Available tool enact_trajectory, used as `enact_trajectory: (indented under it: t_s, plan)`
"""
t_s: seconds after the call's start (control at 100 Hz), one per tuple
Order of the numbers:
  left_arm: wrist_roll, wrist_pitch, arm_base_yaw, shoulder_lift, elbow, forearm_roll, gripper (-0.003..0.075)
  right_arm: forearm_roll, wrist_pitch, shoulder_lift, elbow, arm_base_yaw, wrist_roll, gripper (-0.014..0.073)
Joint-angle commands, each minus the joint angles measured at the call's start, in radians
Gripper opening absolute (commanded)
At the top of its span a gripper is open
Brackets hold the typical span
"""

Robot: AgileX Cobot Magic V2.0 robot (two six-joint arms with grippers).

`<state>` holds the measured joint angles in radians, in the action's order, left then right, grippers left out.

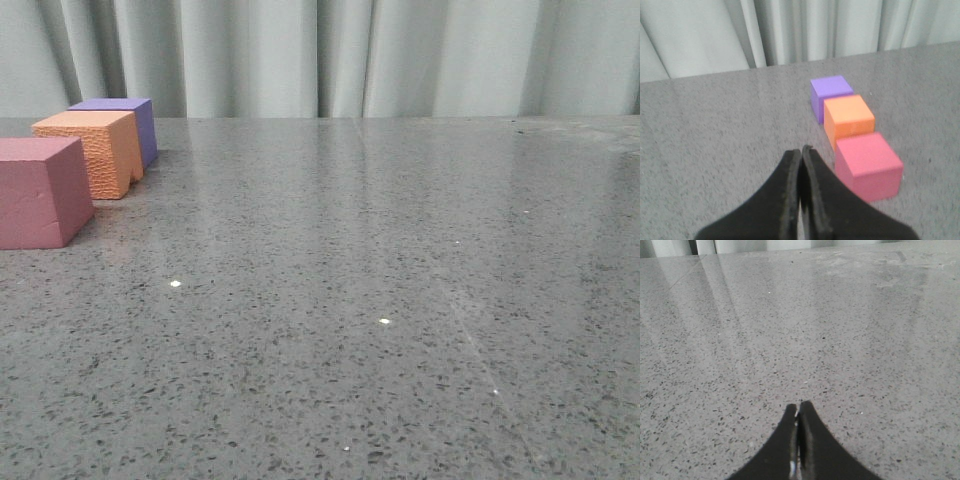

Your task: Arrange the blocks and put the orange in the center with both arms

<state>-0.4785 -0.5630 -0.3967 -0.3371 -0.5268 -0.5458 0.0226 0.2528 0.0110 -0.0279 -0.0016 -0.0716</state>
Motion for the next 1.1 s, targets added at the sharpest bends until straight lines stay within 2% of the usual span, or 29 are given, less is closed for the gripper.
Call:
enact_trajectory:
  t_s: [0.0,0.19,0.35,0.46,0.79,1.09]
  plan:
    - [0.068,0.157,0.043,0.072,0.08,0.041,-0.0019,0.0,-0.077,0.025,0.014,-0.006,0.007,-0.0067]
    - [0.264,0.306,0.182,0.211,0.266,0.264,-0.0019,0.0,-0.077,0.025,0.014,-0.006,0.007,-0.0067]
    - [0.272,0.388,0.307,0.285,0.393,0.359,-0.0019,0.0,-0.077,0.025,0.014,-0.006,0.007,-0.0067]
    - [0.272,0.409,0.353,0.318,0.448,0.391,-0.0019,0.0,-0.077,0.025,0.014,-0.006,0.007,-0.0067]
    - [0.272,0.57,0.367,0.373,0.579,0.388,-0.0019,0.0,-0.077,0.025,0.014,-0.006,0.007,-0.0067]
    - [0.268,0.563,0.367,0.373,0.576,0.378,-0.0019,0.0,-0.077,0.025,0.014,-0.006,0.007,-0.0067]
